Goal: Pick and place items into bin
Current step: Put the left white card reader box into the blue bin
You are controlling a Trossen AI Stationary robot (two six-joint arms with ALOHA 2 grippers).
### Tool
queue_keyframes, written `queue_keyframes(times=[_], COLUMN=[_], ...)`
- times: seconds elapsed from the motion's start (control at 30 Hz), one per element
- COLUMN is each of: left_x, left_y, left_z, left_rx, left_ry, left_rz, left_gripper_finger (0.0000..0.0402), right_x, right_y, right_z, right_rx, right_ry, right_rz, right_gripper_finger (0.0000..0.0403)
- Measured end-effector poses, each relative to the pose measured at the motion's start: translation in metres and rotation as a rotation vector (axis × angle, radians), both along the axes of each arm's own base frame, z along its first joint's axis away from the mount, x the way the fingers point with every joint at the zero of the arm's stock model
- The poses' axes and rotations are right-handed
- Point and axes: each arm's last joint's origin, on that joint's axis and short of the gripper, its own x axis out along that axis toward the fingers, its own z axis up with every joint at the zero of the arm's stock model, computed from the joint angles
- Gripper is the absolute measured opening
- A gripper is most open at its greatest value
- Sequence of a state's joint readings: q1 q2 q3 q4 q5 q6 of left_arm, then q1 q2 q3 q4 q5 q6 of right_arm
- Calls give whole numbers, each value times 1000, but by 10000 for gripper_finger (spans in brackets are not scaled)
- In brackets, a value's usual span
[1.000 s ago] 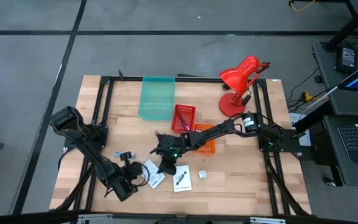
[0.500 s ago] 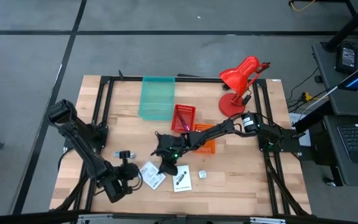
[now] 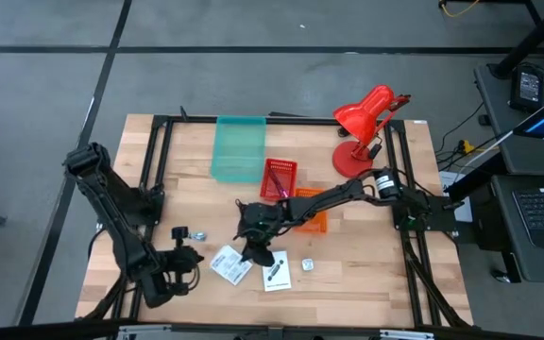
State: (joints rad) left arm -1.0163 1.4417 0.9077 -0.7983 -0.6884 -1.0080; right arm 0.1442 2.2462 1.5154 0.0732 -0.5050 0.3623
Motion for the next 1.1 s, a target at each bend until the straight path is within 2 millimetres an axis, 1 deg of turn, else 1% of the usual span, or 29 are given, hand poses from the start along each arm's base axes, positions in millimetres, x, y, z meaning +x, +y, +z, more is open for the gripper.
queue_keyframes(times=[0.13,0.23,0.3,0.43,0.5,0.57,0.67,0.73,0.77,0.83,0.87,0.97,1.1], left_x=[-10,-16,-18,-20,-19,-18,-17,-16,-16,-15,-14,-13,-10], left_y=[-5,-9,-11,-12,-13,-15,-17,-18,-18,-20,-20,-20,-19], left_z=[6,7,7,6,5,4,1,-2,-3,-6,-7,-8,-8], left_rx=[28,45,46,47,41,43,48,49,50,57,58,67,93], left_ry=[-87,-130,-170,-194,-201,-211,-220,-221,-219,-217,-217,-229,-251], left_rz=[-31,-48,-37,-25,-19,-16,-13,-3,0,1,3,10,19], left_gripper_finger=[2,2,2,2,2,2,2,2,2,2,2,2,2], right_x=[-6,-11,-14,-19,-22,-23,-28,-38,-42,-54,-59,-83,-109], right_y=[2,2,3,4,4,3,2,-6,-10,-22,-26,-35,-40], right_z=[17,35,46,59,60,58,45,37,36,42,48,60,61], right_rx=[-81,-140,-176,-261,-300,-328,-323,-319,-300,-270,-256,-262,-304], right_ry=[-16,-50,-68,-88,-79,-60,-56,-43,-65,-125,-190,-298,-363], right_rz=[-17,-23,-32,-62,-77,-98,-113,-144,-171,-227,-254,-345,-434], right_gripper_finger=[12,11,10,10,10,10,10,10,10,10,10,10,10])
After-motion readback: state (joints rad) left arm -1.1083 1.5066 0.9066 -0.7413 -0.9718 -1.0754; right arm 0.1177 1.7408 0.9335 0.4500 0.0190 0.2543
